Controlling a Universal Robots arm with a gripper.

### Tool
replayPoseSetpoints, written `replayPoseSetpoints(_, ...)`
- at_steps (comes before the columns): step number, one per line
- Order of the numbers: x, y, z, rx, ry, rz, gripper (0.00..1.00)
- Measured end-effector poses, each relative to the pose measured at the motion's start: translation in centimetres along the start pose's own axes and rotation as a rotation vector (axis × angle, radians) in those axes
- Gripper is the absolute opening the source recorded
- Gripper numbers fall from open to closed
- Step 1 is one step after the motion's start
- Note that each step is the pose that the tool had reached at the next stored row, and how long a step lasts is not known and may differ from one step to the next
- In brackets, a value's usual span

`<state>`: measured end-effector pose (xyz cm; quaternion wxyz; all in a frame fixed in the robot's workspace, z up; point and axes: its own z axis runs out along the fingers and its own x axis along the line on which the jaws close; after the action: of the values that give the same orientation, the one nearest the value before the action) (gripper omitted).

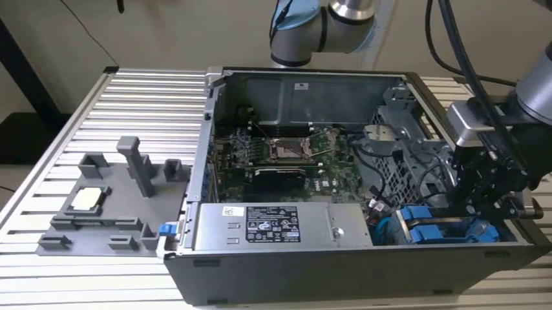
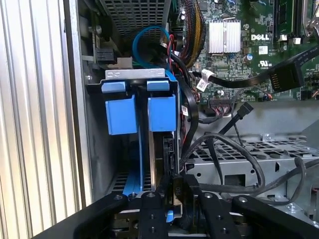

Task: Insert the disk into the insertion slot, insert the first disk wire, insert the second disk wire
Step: 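Insert the first disk wire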

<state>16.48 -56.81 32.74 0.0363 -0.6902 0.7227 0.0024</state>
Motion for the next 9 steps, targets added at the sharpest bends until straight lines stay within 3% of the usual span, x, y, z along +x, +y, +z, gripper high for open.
replayPoseSetpoints(5, -0.01, 0.0, -0.06, 0.0, 0.0004, 0.0, 0.27)
replayPoseSetpoints(9, -0.09, -0.07, -1.57, 0.0, -0.0002, 0.0, 0.27)
